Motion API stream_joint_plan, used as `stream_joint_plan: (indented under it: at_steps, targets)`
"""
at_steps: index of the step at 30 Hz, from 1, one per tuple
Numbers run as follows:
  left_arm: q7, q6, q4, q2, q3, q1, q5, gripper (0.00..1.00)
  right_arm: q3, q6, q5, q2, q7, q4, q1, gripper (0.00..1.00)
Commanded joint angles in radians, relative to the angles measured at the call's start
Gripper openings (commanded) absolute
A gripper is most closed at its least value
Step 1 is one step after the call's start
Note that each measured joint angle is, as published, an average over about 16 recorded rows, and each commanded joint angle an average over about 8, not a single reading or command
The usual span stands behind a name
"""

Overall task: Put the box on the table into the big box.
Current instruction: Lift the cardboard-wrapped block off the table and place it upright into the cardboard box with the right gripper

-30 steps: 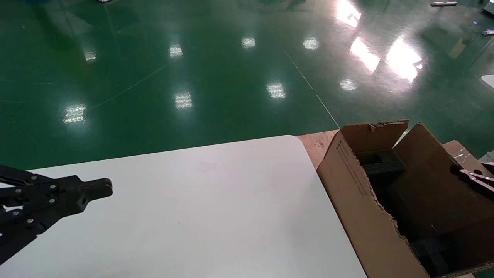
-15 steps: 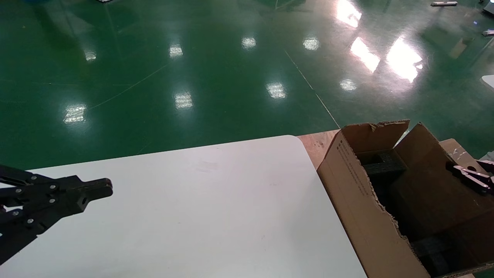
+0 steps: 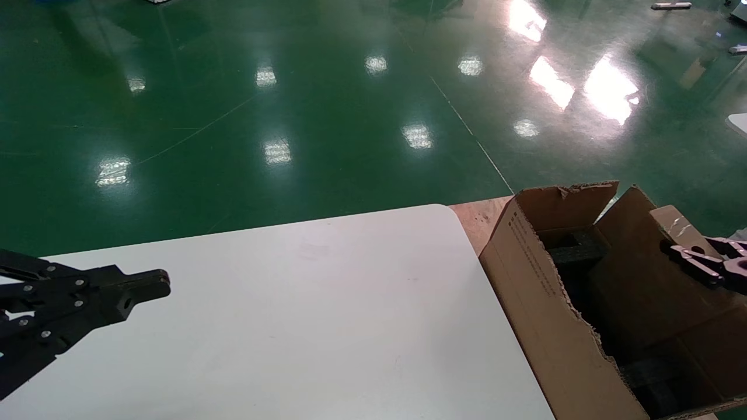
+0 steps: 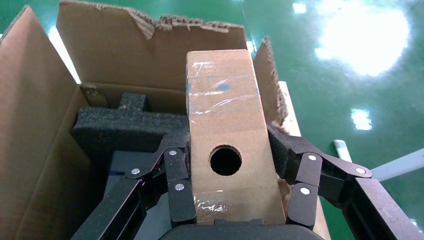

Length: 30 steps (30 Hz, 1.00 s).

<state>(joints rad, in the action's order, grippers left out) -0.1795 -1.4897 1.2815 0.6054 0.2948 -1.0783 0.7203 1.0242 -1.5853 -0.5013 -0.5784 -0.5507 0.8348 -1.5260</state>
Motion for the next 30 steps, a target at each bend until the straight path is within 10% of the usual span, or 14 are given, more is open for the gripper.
stream_joint_plan:
  at_steps: [1,30]
  targets:
    - [0.000,0.000,0.000,0.000,0.000,0.000,0.000,0.00,-0.004,0.000,-0.013,-0.005,-0.009,0.012,-0.010,0.00]
    - [0.001,0.001,0.000,-0.001,0.002,0.000,-0.001,0.00,-0.094,0.047,-0.078,0.012,-0.042,0.070,-0.004,0.00]
